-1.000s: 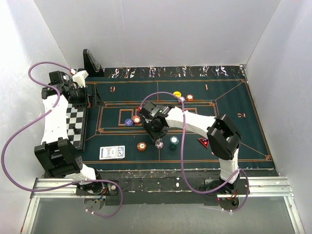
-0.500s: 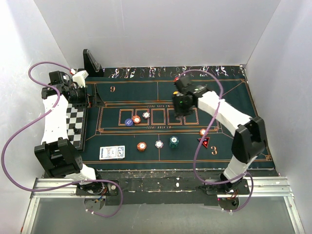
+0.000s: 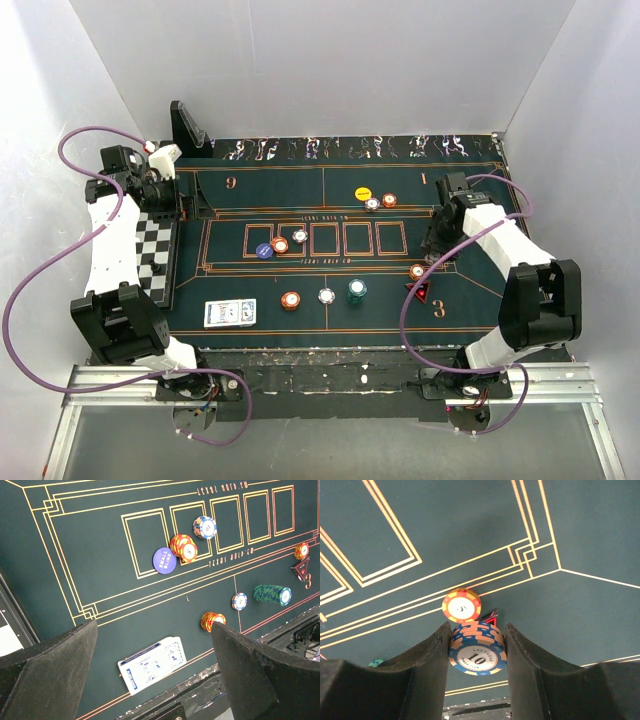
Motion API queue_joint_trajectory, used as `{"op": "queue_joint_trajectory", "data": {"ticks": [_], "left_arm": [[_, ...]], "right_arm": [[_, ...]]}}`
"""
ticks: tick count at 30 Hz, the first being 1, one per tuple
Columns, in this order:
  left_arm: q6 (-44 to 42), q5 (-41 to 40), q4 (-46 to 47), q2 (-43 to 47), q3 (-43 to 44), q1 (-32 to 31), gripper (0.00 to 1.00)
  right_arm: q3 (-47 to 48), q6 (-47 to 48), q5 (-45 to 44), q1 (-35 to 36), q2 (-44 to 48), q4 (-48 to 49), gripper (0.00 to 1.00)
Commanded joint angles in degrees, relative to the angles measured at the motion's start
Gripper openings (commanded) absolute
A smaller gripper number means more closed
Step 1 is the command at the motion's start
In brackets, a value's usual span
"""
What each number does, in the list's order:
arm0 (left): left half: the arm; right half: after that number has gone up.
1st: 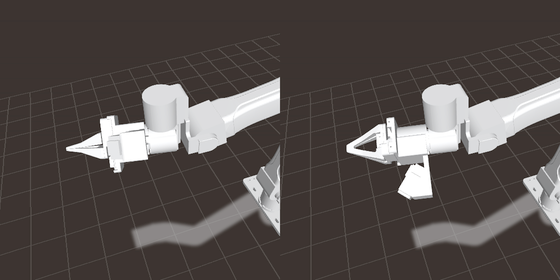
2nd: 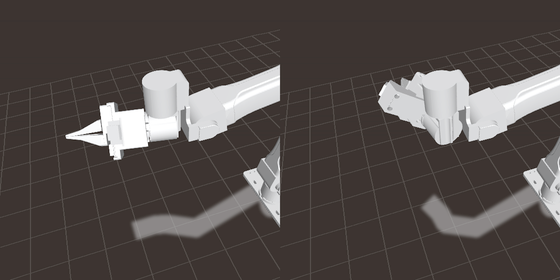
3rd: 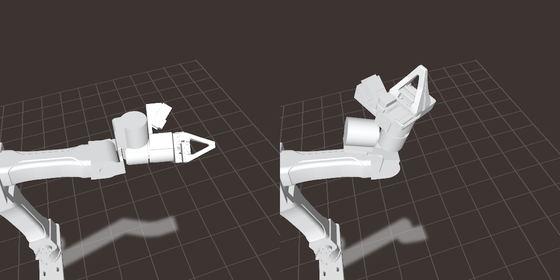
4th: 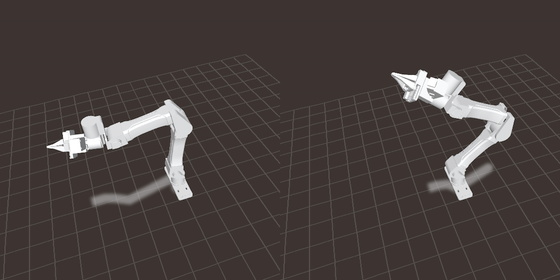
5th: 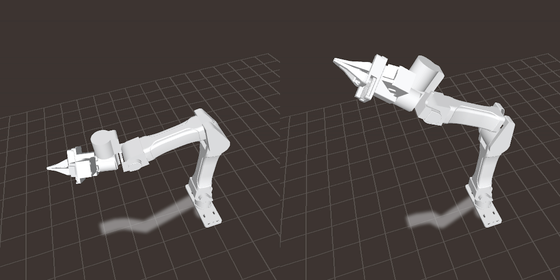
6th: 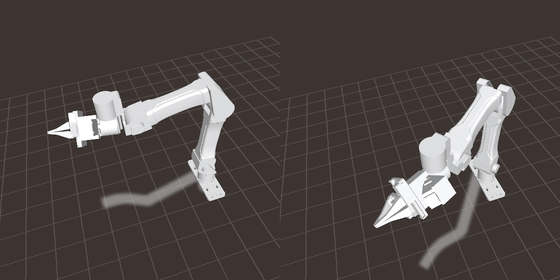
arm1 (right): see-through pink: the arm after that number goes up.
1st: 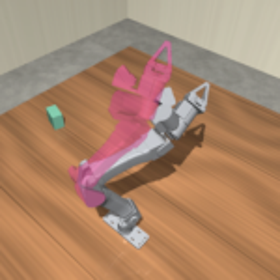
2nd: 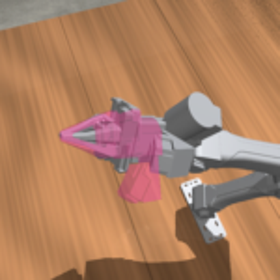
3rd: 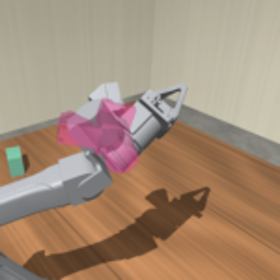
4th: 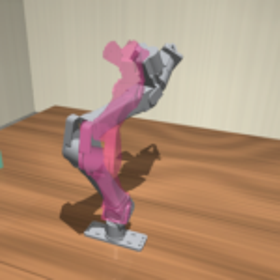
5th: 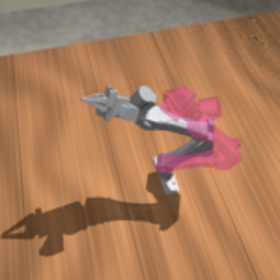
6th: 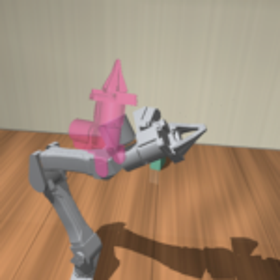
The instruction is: Distribute texas hold em gaming equipment
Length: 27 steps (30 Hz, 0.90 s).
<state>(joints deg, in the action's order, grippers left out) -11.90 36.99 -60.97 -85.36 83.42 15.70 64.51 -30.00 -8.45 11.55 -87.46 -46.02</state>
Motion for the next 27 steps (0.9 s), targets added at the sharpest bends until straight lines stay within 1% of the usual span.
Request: {"op": "queue_joint_trajectory", "data": {"ticks": [1,15,18,23,24,27], "left_arm": [[-0.7,2.0,0.6,2.2,1.0,0.5,0.98],[-1.5,2.3,0.1,2.3,1.1,0.5,0.98],[-1.5,2.7,0.0,2.3,1.0,0.4,0.98],[-1.5,4.6,0.1,3.2,1.0,0.5,0.98],[-1.7,4.7,0.0,3.0,1.3,0.5,0.98],[-1.8,4.7,-0.5,2.6,1.6,0.5,0.98]], "right_arm": [[-0.7,-3.5,-1.8,-1.8,-0.9,3.2,0.11],[-6.9,-7.8,-6.8,-4.0,-4.9,7.7,0.12],[-7.4,-7.8,-6.9,-4.3,-5.8,8.3,0.14],[-8.2,-8.1,-7.2,-4.6,-7.1,10.0,0.29],[-7.9,-8.1,-7.2,-4.6,-7.6,9.8,0.34],[-7.7,-8.1,-7.2,-4.7,-7.9,9.4,0.54]]}}
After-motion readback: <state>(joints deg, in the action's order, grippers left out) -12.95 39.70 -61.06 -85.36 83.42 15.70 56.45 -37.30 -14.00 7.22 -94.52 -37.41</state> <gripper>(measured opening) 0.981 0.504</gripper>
